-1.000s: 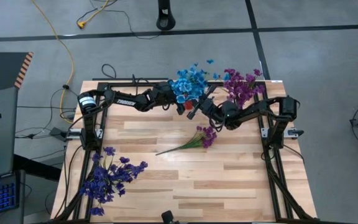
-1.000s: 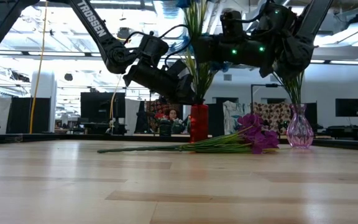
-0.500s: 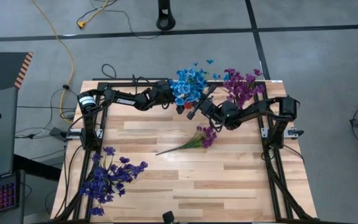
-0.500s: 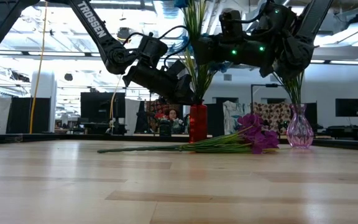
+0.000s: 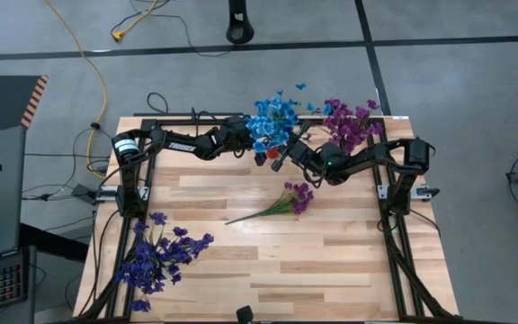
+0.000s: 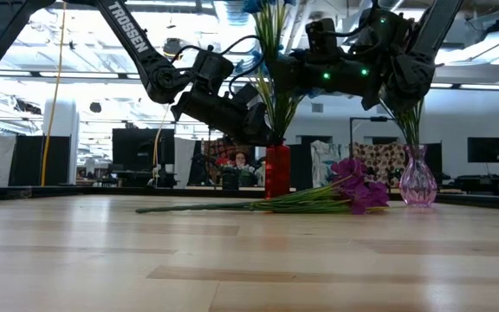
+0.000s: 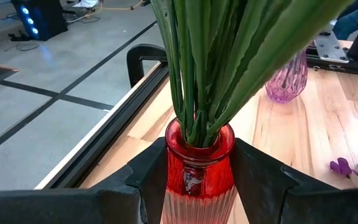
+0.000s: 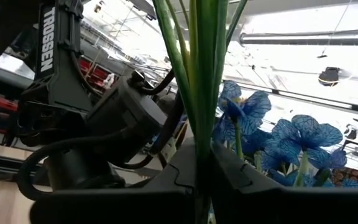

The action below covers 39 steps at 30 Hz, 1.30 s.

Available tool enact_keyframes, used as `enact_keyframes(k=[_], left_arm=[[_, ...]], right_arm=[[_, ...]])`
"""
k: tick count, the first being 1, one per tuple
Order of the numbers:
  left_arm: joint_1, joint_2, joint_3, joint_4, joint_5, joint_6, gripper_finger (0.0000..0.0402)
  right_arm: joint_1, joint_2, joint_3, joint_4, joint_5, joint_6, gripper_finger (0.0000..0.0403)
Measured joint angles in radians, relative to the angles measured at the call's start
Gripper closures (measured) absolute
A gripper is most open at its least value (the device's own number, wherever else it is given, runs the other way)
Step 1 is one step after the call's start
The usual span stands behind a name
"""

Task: Sort flowers into vase by color
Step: Put the blue flowers into the red vase

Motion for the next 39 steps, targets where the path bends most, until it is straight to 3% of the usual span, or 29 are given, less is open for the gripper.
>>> enact_keyframes(k=[23,39], left_arm=[[-0.001,0.000,0.000,0.000,0.045,0.001,0.0246],[-0.001,-0.001,0.000,-0.010,0.058,0.000,0.0246]], right_arm=[[-0.062,0.003,0.000,0.020,-0.130,0.007,0.0356],[-0.062,0.100,0.000,0.044,-0.094,0.007,0.0356]])
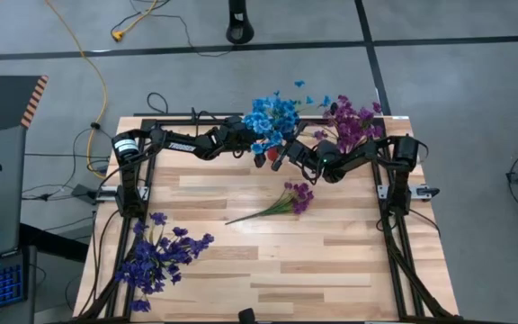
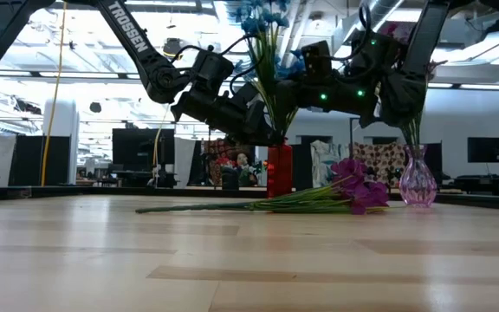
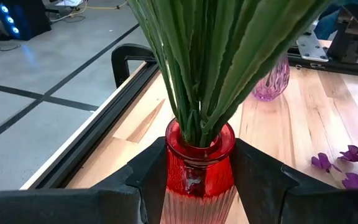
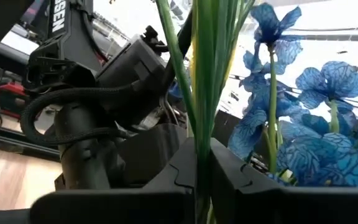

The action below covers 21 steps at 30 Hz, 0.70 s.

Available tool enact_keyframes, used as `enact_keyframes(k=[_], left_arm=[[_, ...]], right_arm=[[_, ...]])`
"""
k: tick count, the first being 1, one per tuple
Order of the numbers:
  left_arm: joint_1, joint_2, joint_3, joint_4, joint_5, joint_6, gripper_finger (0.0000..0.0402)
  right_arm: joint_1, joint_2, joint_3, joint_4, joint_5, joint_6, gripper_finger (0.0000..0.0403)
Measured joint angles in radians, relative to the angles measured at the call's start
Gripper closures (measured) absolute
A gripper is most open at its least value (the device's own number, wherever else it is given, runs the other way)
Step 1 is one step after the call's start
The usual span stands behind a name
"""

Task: Sort flowers into vase by color
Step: Put the blue flowers into the red vase

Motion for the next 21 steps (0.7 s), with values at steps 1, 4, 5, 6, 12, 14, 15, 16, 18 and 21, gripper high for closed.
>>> enact_keyframes(k=[1,4,5,6,12,14,15,16,18,21], left_arm=[[0.000,0.000,0.000,0.000,0.000,0.000,0.0246],[0.000,0.000,0.000,0.000,0.000,-0.001,0.0246],[0.000,0.000,0.000,-0.001,0.000,-0.001,0.0246],[0.000,0.000,0.000,-0.001,0.000,-0.001,0.0246],[-0.001,0.000,0.000,0.000,0.000,-0.001,0.0246],[-0.001,0.000,0.000,0.000,0.001,-0.001,0.0246],[-0.001,0.000,0.000,0.001,0.001,-0.002,0.0246],[-0.001,0.000,0.000,0.001,0.001,-0.002,0.0246],[-0.001,0.000,0.000,0.001,0.001,-0.002,0.0246],[-0.001,0.000,0.000,0.001,0.001,-0.002,0.0246]], right_arm=[[0.000,0.000,0.000,0.000,0.011,0.000,0.0356],[0.008,0.000,0.000,-0.013,0.073,0.001,0.0356],[0.013,0.000,0.000,-0.023,0.092,0.002,0.0356],[0.018,0.000,0.000,-0.032,0.105,0.002,0.0356],[0.059,0.000,0.000,-0.047,0.158,0.000,0.0355],[0.072,0.000,0.000,-0.046,0.194,-0.001,0.0355],[0.078,0.000,0.000,-0.046,0.214,-0.001,0.0355],[0.083,0.000,0.000,-0.045,0.234,-0.001,0.0355],[0.092,0.000,0.000,-0.046,0.274,0.000,0.0355],[0.105,-0.001,0.000,-0.067,0.324,0.000,0.0355]])
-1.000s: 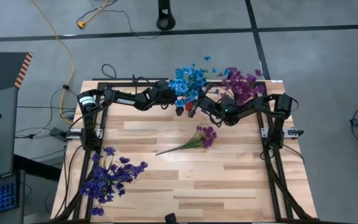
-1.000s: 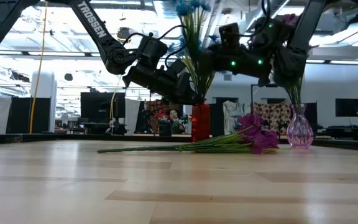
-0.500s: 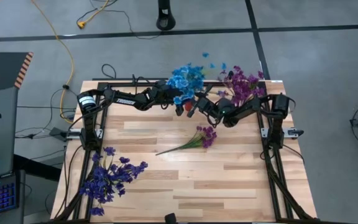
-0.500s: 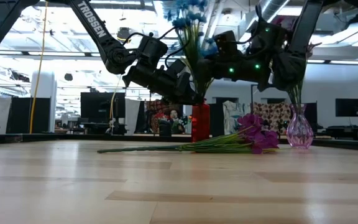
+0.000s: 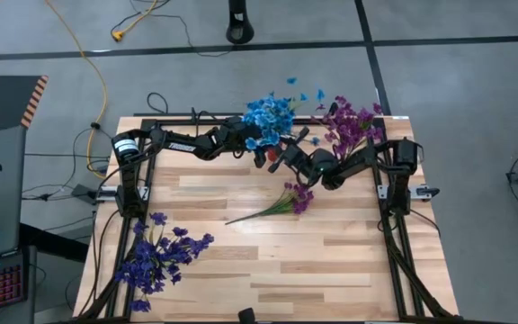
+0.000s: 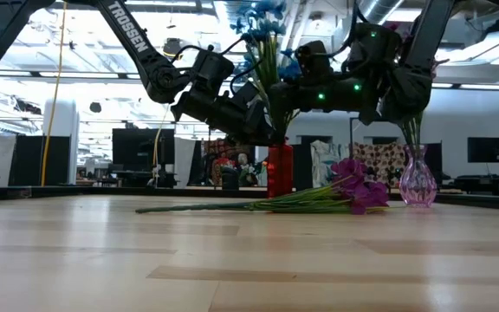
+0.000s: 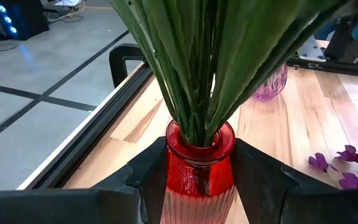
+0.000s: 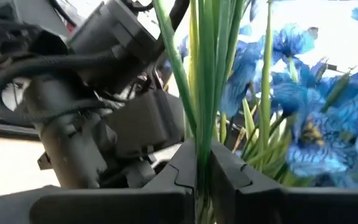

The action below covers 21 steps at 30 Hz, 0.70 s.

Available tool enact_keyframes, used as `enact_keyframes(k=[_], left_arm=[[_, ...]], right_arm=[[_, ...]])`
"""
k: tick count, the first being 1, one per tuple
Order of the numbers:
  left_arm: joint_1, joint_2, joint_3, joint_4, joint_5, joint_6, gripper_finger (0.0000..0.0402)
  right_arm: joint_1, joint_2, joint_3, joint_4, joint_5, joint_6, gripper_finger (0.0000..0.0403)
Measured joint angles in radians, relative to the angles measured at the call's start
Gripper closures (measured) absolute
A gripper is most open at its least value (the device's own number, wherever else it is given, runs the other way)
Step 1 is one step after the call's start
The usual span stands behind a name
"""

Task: Sort flowers into vase by color
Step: Put the blue flowers into the red vase

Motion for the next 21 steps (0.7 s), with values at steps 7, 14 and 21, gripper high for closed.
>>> enact_keyframes(k=[7,14,21], left_arm=[[0.000,0.000,0.000,0.001,0.000,0.007,0.0246],[0.000,0.000,0.000,0.001,0.000,0.010,0.0246],[0.000,0.000,0.000,0.002,0.000,0.010,0.0246]], right_arm=[[0.032,-0.001,0.001,-0.099,0.109,0.001,0.0355],[0.052,-0.002,0.002,-0.154,0.196,-0.004,0.0355],[0.052,-0.002,0.002,-0.213,0.236,-0.008,0.0355]])
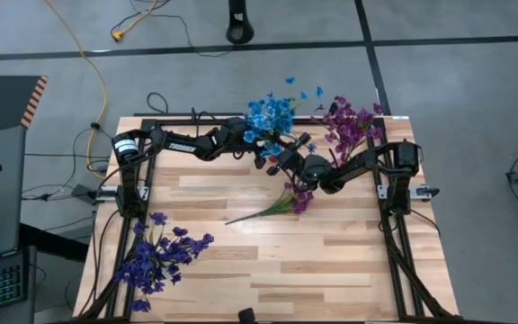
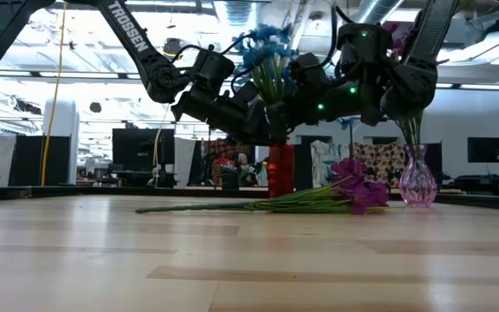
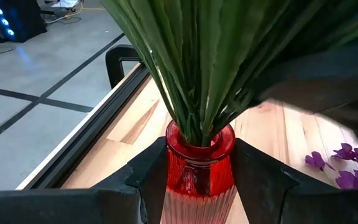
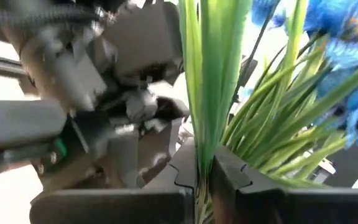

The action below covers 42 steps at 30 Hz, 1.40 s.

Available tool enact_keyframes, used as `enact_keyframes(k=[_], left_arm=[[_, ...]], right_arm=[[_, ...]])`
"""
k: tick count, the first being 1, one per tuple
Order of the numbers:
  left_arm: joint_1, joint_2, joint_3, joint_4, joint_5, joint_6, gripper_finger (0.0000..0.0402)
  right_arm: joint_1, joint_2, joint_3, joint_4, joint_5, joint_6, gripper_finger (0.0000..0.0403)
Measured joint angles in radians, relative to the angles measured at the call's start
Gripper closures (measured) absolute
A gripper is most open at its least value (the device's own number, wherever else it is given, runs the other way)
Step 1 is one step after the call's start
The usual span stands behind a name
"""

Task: Sort flowers into vase by color
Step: Put the blue flowers into the red vase

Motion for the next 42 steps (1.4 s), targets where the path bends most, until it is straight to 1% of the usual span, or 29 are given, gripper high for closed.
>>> enact_keyframes(k=[8,12,15,19,24,28,31,35,40,42], left_arm=[[0.000,0.000,0.000,0.000,0.000,0.000,0.0246],[0.000,0.000,0.000,0.000,0.000,0.000,0.0246],[0.000,0.000,0.000,0.000,-0.001,0.000,0.0246],[0.001,-0.012,-0.001,-0.008,-0.004,0.004,0.0246],[0.001,-0.037,-0.003,-0.042,-0.024,0.021,0.0246],[0.002,-0.047,-0.003,-0.068,-0.039,0.024,0.0246],[-0.002,-0.047,-0.003,-0.081,-0.064,0.022,0.0245],[-0.002,-0.047,-0.002,-0.088,-0.068,-0.006,0.0234],[-0.002,-0.049,-0.001,-0.107,-0.073,-0.024,0.0203],[-0.002,-0.058,-0.001,-0.151,-0.080,-0.018,0.0189]], right_arm=[[0.005,0.001,-0.001,-0.002,0.008,0.000,0.0354],[0.005,-0.001,-0.001,-0.002,0.011,0.000,0.0336],[0.004,0.000,-0.001,-0.010,0.020,-0.001,0.0307],[0.005,0.001,0.013,-0.027,0.038,0.000,0.0255],[0.014,0.001,0.041,-0.066,0.138,0.000,0.0195],[0.036,0.001,0.060,-0.103,0.192,0.000,0.0166],[0.051,0.001,0.077,-0.133,0.202,-0.001,0.0159],[0.063,0.001,0.089,-0.140,0.203,0.000,0.0159],[0.062,0.001,0.089,-0.146,0.202,0.000,0.0159],[0.062,0.001,0.089,-0.154,0.202,0.000,0.0159]])
